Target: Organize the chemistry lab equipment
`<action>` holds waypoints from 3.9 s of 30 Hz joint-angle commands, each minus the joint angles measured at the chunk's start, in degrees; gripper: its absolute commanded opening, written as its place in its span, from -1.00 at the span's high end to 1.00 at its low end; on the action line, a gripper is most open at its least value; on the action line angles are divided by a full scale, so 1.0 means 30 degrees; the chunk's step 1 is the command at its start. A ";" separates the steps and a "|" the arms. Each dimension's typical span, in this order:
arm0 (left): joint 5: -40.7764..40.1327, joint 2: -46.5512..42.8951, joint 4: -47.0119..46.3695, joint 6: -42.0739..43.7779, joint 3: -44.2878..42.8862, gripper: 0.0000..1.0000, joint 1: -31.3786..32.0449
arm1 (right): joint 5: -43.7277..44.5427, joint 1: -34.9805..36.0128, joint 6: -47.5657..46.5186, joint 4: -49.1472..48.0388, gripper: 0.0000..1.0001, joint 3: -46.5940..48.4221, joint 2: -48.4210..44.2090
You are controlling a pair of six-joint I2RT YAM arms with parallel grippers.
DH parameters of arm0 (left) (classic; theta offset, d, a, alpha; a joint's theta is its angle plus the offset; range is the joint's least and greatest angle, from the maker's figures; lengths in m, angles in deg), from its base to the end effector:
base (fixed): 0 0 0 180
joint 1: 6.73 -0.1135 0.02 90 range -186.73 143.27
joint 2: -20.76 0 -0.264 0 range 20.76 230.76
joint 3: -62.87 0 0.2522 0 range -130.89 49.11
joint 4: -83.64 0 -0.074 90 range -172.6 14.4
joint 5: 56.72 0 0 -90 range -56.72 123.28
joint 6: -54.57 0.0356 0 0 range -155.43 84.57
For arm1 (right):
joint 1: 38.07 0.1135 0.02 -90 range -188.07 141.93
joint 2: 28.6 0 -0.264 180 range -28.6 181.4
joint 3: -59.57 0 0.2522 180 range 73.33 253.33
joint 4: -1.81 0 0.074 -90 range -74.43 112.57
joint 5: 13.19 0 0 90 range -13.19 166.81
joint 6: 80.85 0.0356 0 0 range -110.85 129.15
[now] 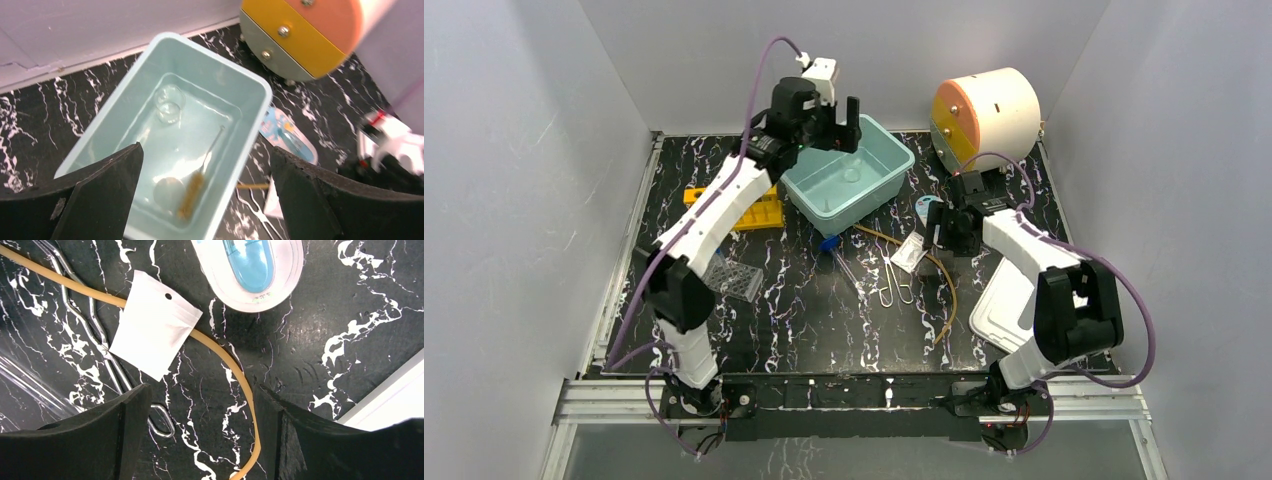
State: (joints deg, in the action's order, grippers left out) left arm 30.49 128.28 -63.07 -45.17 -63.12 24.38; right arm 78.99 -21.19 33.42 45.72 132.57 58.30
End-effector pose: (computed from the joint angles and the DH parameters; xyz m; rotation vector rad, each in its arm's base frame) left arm 0.3815 -0.2282 0.4171 0.3094 1.8273 -0.4555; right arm 0.2960 0.0884 0.2238 0.1814 2.5879 0.2168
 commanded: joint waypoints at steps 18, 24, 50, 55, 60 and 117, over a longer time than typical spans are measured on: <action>0.4401 -0.8500 0.0408 -0.4936 0.9968 -0.97 -0.0410 | -0.2172 -0.0073 -0.4749 -0.0751 -0.59 0.5773 0.6310; 0.4474 -0.8068 0.0542 -0.4426 0.9375 -0.97 -0.0410 | -0.4792 -0.0152 -0.6709 -0.0289 -0.56 0.6844 0.7993; 0.4135 -0.6705 0.0778 -0.3097 0.7646 -0.97 -0.0410 | -1.0045 -0.1049 -0.9618 0.2427 0.25 0.7545 0.9348; 0.4064 -0.6914 0.0757 -0.3086 0.7889 -0.97 -0.0410 | -0.9926 -0.1052 -0.9413 0.2375 0.69 0.7513 0.9218; 0.4019 -0.7165 0.0700 -0.3238 0.8291 -0.97 -0.0410 | -1.0015 -0.1043 -0.9239 0.2258 1.00 0.7505 0.8645; -0.0408 -0.3206 -0.3120 -0.9341 1.3530 -0.46 0.5655 | -0.2384 0.1827 0.2192 -0.4002 0.20 -0.0204 0.4957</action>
State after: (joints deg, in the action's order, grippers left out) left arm 35.24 116.13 -74.28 -69.89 -20.15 40.47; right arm 70.88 -15.46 40.44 35.69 133.42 71.91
